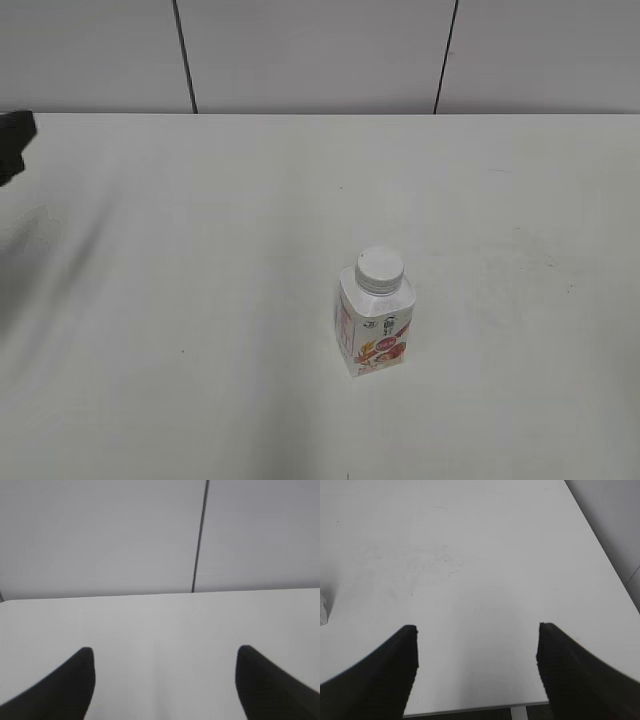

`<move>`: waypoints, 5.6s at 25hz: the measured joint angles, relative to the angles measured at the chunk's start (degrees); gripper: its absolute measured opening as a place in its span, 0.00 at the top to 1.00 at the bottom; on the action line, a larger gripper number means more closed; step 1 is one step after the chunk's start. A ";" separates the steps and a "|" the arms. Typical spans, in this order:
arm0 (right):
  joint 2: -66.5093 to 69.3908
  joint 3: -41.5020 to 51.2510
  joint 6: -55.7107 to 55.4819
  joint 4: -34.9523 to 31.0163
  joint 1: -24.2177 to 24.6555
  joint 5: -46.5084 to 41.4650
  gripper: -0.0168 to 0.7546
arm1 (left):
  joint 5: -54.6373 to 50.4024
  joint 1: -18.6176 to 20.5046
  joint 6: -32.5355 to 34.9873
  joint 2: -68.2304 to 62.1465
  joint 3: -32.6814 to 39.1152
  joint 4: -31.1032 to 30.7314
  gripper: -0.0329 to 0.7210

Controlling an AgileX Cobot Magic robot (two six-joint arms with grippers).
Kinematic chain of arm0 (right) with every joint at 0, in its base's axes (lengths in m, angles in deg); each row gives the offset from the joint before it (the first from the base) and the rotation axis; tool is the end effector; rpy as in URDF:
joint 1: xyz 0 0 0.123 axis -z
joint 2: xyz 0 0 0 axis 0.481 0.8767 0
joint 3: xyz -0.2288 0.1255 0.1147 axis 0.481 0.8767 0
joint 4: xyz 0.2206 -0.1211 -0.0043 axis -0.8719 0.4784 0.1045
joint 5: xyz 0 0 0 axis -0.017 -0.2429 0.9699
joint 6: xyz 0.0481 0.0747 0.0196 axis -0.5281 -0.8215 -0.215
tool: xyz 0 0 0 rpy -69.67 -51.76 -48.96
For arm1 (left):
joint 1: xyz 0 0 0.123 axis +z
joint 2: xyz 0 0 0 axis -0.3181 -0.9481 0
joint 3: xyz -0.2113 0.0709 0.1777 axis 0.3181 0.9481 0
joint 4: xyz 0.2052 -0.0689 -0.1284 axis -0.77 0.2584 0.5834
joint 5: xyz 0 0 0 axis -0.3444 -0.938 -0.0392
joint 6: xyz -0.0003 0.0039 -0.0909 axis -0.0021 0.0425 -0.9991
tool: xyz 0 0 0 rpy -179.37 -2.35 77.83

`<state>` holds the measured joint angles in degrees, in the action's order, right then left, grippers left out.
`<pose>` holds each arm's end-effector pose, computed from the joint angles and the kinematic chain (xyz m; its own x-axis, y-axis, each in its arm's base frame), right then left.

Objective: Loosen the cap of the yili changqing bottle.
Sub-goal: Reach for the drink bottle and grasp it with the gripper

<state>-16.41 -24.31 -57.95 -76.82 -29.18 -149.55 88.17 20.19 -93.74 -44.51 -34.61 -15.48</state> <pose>-0.0085 -0.0008 0.2783 -0.4598 -0.0470 -0.8868 -0.0220 0.9989 -0.0416 0.2441 -0.0085 0.2205 -0.2320 0.0576 -0.9710 0.1523 0.9881 0.0222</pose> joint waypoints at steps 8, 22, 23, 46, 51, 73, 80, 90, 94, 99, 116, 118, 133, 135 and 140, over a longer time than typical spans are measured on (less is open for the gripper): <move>0.00 0.00 0.00 0.00 0.00 0.00 0.22 | 17.27 0.00 -11.03 -13.42 -0.05 -18.20 0.25; 0.00 0.00 0.00 0.00 0.00 0.00 0.22 | 26.89 -0.15 -11.86 -25.97 -7.27 -56.99 0.25; 0.00 0.00 0.00 0.00 0.00 0.00 0.22 | 27.03 -0.29 -11.86 -26.60 -7.59 -58.56 0.25; 0.00 0.00 0.00 0.00 0.00 0.00 0.22 | 25.73 -12.79 -11.86 -33.06 -15.37 -62.30 0.17; 0.00 0.00 0.00 0.00 0.00 0.00 0.22 | 25.74 -15.81 -13.57 -33.96 -18.11 -62.31 0.17; 0.00 0.00 0.00 0.00 0.00 0.00 0.22 | 26.56 -25.95 -22.32 -41.72 -27.20 -62.87 0.17; 0.00 0.00 0.00 0.00 0.00 0.00 0.22 | 24.58 -28.16 -22.38 -42.09 -27.55 -62.68 0.17; 0.00 0.00 0.00 0.00 0.00 0.00 0.22 | 21.40 -28.76 -22.49 -42.09 -27.55 -56.03 0.18; 0.00 0.00 0.00 0.00 0.00 0.00 0.22 | 21.40 -28.82 -22.54 -42.09 -27.55 -56.67 0.18; 0.00 0.00 0.00 0.00 0.00 0.00 0.22 | 21.40 -28.85 -22.54 -42.09 -27.55 -59.93 0.18; 0.00 0.00 0.00 0.00 0.00 0.00 0.22 | 21.27 -28.85 -22.54 -42.09 -27.55 -60.41 0.35; 0.00 0.00 0.00 0.00 0.00 0.00 0.22 | 21.22 -28.85 -22.54 -42.09 -27.55 -60.41 0.36; 29.42 -16.18 0.00 -1.46 0.00 -5.89 0.22 | 21.22 -28.85 -22.54 -42.09 -27.55 -60.41 0.37; 34.79 -18.57 0.00 -1.53 0.00 -6.84 0.22 | 21.22 -28.85 -22.54 -42.09 -27.55 -60.43 0.37; 45.74 -22.30 0.00 -4.25 0.00 -7.22 0.22 | 21.27 -28.85 -22.54 -42.09 -27.55 -60.48 0.37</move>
<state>29.33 -46.62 -57.95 -81.07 -29.18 -156.77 109.44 -8.67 -116.28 -86.60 -62.16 -75.95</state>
